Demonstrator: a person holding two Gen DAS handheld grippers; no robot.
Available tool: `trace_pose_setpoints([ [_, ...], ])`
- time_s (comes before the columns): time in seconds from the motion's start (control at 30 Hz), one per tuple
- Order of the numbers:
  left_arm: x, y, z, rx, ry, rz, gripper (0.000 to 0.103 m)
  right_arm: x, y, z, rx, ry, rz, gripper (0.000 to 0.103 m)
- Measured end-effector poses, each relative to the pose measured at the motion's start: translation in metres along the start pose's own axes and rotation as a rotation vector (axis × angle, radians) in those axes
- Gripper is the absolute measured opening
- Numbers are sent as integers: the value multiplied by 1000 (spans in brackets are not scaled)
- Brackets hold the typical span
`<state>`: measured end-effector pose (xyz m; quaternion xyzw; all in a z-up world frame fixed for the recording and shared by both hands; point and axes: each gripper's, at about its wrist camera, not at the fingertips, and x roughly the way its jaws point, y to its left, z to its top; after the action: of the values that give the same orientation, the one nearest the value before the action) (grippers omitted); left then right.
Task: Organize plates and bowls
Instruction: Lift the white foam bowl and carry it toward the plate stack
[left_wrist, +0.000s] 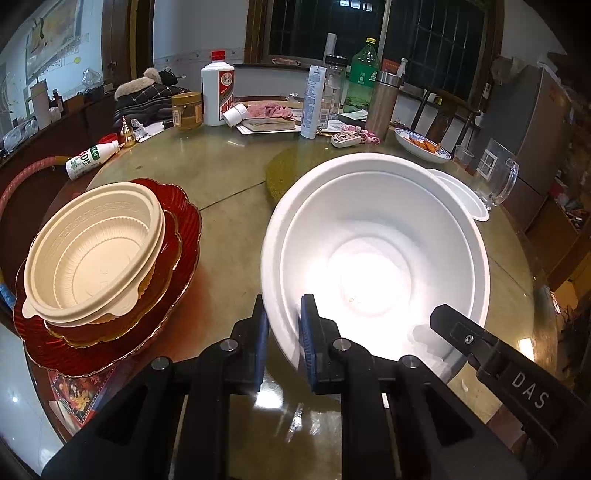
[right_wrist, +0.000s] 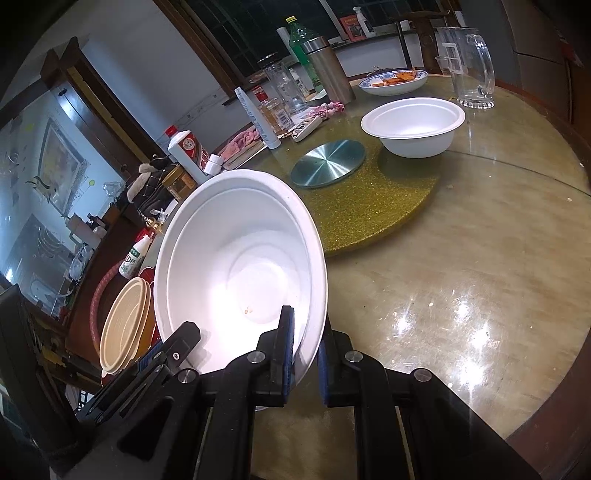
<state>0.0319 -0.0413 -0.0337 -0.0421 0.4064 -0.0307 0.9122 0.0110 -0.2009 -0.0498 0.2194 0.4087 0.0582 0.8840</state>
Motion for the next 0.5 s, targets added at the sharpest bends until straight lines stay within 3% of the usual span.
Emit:
trace_pose_setpoints([
  [0.5,-14,6,-2,-1,-12,-20,15,-11,6,-3,-20,-13,10,11],
])
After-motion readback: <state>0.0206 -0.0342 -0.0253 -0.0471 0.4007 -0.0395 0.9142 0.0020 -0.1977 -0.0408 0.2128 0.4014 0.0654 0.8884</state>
